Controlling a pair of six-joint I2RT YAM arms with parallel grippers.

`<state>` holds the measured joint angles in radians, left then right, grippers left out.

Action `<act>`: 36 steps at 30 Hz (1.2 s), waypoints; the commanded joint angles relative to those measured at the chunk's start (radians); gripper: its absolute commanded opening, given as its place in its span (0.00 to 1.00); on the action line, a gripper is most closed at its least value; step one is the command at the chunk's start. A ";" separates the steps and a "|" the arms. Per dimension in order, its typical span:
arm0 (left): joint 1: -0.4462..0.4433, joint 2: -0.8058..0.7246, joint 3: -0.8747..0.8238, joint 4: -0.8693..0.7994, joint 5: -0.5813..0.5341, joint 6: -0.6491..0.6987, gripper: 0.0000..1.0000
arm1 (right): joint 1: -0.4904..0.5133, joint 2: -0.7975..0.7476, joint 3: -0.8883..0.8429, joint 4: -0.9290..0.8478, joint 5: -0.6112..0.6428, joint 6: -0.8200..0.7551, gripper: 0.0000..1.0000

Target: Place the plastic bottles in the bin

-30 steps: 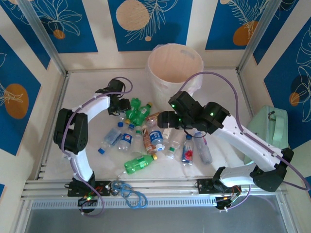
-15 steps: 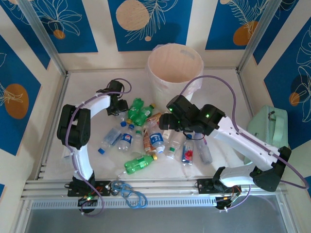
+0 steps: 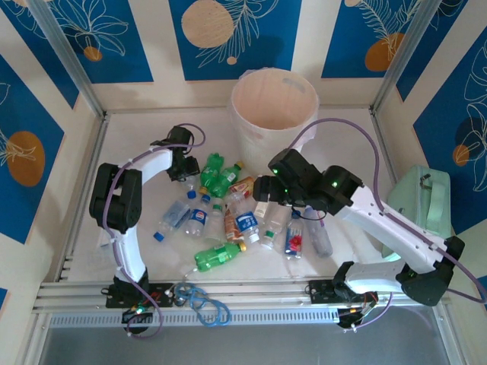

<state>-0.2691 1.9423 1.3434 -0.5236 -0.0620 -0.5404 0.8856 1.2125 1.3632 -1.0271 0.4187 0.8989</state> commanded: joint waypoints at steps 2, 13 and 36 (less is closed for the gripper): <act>0.013 -0.069 -0.002 -0.023 0.024 0.008 0.53 | -0.024 -0.032 -0.033 0.015 -0.014 0.011 0.82; 0.013 -0.328 0.028 -0.060 0.024 -0.048 0.52 | -0.089 -0.103 -0.115 0.021 -0.020 0.029 0.82; -0.197 -0.246 0.668 0.014 0.184 -0.266 0.52 | -0.157 -0.183 -0.307 0.111 -0.136 0.101 0.81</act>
<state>-0.4408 1.6466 1.9697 -0.5335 0.1040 -0.7761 0.7166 1.0416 1.0691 -0.9295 0.3084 0.9760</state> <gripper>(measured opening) 0.523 0.813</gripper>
